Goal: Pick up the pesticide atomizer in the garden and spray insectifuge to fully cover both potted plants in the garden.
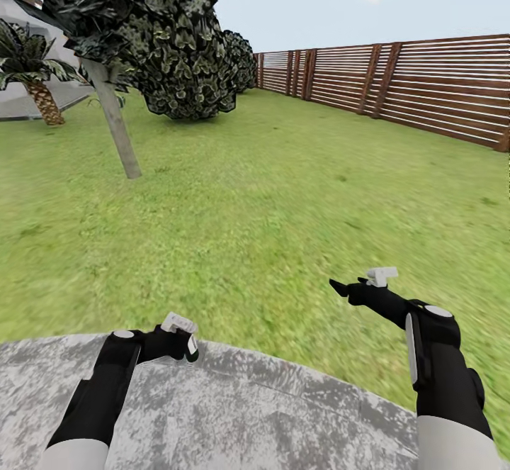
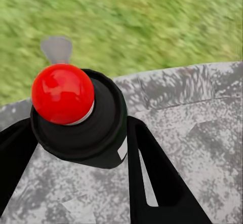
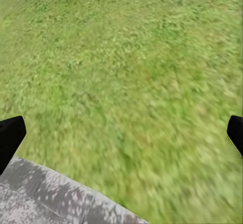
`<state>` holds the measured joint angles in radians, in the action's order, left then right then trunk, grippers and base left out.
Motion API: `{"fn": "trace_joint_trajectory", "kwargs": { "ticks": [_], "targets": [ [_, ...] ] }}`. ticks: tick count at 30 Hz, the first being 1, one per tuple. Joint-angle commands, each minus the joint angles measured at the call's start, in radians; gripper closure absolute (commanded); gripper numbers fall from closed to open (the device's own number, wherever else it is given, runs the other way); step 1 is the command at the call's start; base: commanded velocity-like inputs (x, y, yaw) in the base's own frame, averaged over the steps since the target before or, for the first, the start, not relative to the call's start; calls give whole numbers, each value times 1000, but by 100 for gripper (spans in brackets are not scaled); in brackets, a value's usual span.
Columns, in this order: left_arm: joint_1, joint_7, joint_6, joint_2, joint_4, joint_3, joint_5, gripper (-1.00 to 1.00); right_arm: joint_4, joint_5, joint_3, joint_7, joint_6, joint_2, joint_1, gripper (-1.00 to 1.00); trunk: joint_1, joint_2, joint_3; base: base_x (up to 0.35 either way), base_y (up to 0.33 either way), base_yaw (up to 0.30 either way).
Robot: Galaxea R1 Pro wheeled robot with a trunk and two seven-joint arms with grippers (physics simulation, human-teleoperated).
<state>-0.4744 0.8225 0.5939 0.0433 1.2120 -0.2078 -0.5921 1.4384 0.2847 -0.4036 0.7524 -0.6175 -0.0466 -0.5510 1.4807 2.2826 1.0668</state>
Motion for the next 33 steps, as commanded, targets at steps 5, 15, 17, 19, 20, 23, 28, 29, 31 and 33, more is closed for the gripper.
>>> {"fn": "trace_joint_trajectory", "kwargs": {
  "ticks": [5,15,17,19,20,23,28,29,31,33],
  "targets": [
    [-1,9,4,1,1,-3,-6,100,2,10,-3,11,-19,-1,-1,-100,0,0,-1,348,0,-146],
    [-1,9,4,1,1,-3,-6,100,2,9,-3,11,-24,-1,-1,-100,0,0,-6,348,0,-245],
    [-1,9,4,1,1,-3,-6,100,2,9,-3,11,-24,-1,-1,-100,0,0,-8,348,0,-251],
    [-1,9,4,1,1,-3,-6,100,2,10,-3,11,-24,-1,-1,-100,0,0,-9,348,0,-251],
    [-1,9,4,1,1,-3,-6,100,2,9,-3,11,-24,-1,-1,-100,0,0,-9,348,0,-251],
    [-1,9,4,1,1,-3,-6,100,2,9,-3,10,-24,-1,-1,-100,0,0,-11,348,0,-207],
    [-1,9,4,1,1,-3,-6,100,2,9,-3,11,-24,-1,-1,-100,0,0,-12,348,0,-38],
    [-1,9,4,1,1,-3,-6,100,2,9,-3,11,-24,-1,-1,-100,0,0,-12,348,0,-5],
    [-1,9,4,1,1,-3,-6,100,2,9,-4,11,-24,-1,-1,-100,0,0,-12,347,0,-2],
    [-1,9,4,1,1,-3,-6,100,2,8,-5,11,-24,-1,-1,-100,0,0,-12,348,0,-1]
  ]
}}
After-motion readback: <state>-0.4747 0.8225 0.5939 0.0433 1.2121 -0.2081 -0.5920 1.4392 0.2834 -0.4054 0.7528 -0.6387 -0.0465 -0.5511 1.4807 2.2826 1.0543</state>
